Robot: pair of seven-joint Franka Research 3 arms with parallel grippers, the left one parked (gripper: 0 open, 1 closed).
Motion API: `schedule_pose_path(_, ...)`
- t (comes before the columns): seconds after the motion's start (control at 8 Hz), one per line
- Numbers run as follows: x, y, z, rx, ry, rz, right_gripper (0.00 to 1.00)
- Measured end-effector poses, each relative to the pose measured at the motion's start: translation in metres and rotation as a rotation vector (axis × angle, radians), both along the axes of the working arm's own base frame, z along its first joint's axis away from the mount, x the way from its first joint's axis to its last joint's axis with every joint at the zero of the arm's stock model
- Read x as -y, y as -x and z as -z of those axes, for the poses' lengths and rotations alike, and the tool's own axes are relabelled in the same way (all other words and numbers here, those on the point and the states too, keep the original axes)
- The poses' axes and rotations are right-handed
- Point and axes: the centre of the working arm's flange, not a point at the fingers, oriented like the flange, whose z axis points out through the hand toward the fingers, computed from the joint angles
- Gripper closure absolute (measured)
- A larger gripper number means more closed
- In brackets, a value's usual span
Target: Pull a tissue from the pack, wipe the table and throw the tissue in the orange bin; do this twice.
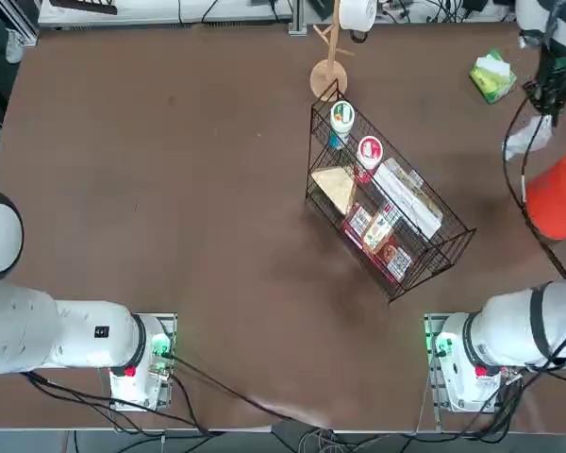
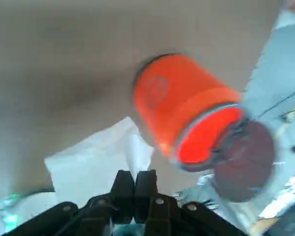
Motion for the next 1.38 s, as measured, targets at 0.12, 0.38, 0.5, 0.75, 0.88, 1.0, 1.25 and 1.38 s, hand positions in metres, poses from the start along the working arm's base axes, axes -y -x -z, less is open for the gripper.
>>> schedule_pose_path(0.12, 0.022, 0.000, -0.014, -0.017, 0.019, -0.050, 0.98)
schedule_pose_path(0.38, 0.065, 0.008, -0.027, -0.074, 0.018, -0.108, 0.98)
schedule_pose_path(0.5, 0.089, 0.016, -0.026, -0.110, 0.005, -0.120, 0.98)
schedule_pose_path(0.75, 0.115, 0.023, -0.009, -0.171, -0.025, -0.126, 0.98)
schedule_pose_path(0.88, 0.121, 0.022, 0.003, -0.207, -0.034, -0.138, 0.98)
schedule_pose_path(1.0, 0.130, 0.024, 0.016, -0.245, -0.045, -0.150, 0.98)
schedule_pose_path(1.25, 0.142, 0.023, 0.035, -0.281, -0.057, -0.169, 0.98)
schedule_pose_path(1.38, 0.145, 0.020, 0.043, -0.283, -0.053, -0.184, 0.97)
